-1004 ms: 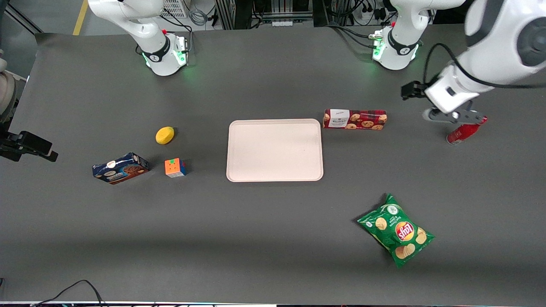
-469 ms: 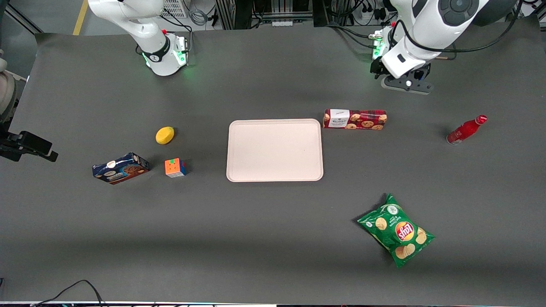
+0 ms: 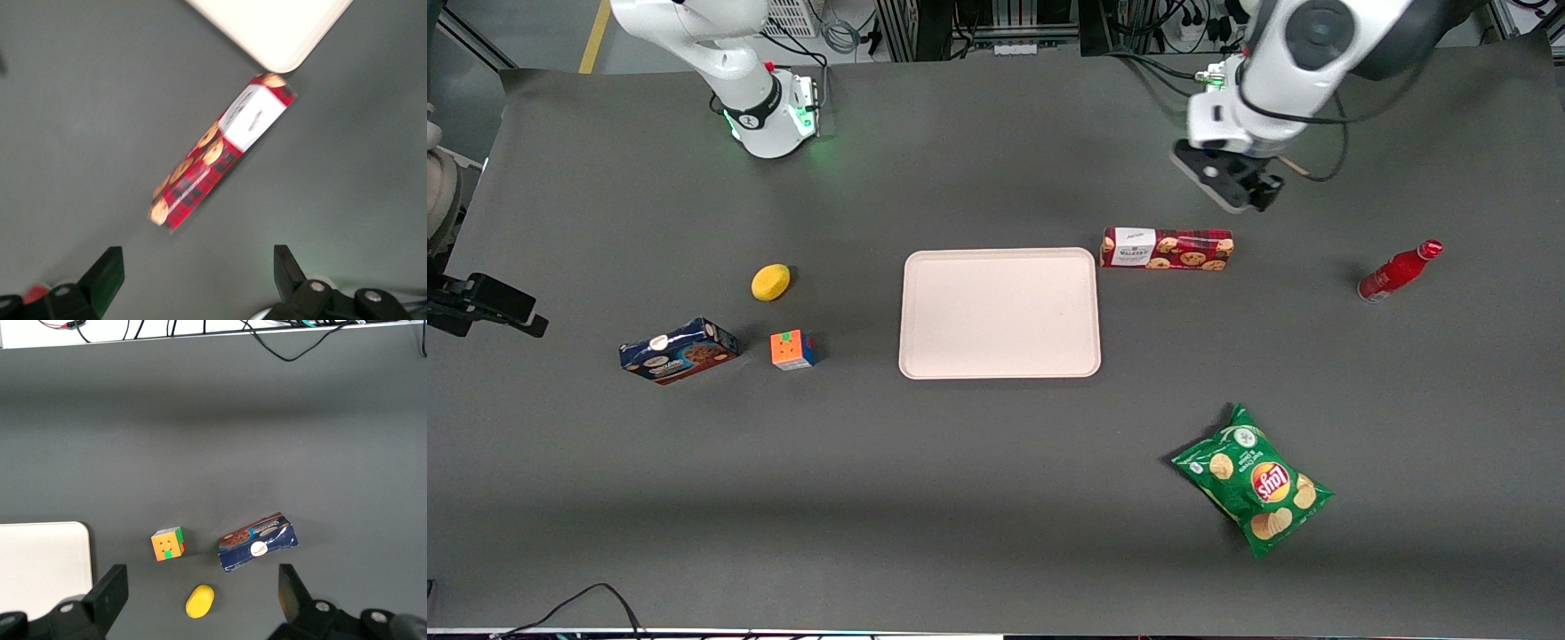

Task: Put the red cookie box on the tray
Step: 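Lift the left gripper and move it over the red plaid cookie box, then lower the open left gripper onto the cookie box and close it, then lift the cookie box with the left gripper toward the tray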

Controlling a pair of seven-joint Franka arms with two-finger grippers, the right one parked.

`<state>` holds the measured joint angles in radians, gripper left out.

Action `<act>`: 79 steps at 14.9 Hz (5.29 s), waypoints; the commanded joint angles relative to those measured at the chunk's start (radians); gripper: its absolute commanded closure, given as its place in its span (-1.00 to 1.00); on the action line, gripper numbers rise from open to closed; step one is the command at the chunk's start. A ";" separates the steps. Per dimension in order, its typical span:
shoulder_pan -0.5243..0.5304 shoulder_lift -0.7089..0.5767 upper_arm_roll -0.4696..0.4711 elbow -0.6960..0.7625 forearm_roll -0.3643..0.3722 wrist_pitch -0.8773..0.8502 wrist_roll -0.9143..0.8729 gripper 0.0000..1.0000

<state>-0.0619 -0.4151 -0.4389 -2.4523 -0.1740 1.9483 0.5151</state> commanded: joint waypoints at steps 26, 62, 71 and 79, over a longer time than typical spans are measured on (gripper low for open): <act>0.004 0.137 -0.248 -0.312 -0.012 0.592 0.376 -1.00; 0.080 0.522 -0.100 -0.254 0.272 0.861 0.459 0.43; 0.076 0.443 -0.057 -0.012 0.295 0.433 0.453 0.67; 0.073 0.361 0.006 0.313 0.251 -0.018 0.464 0.64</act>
<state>0.0180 -0.0254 -0.4607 -2.2772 0.1074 2.1038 0.9649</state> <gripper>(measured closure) 0.780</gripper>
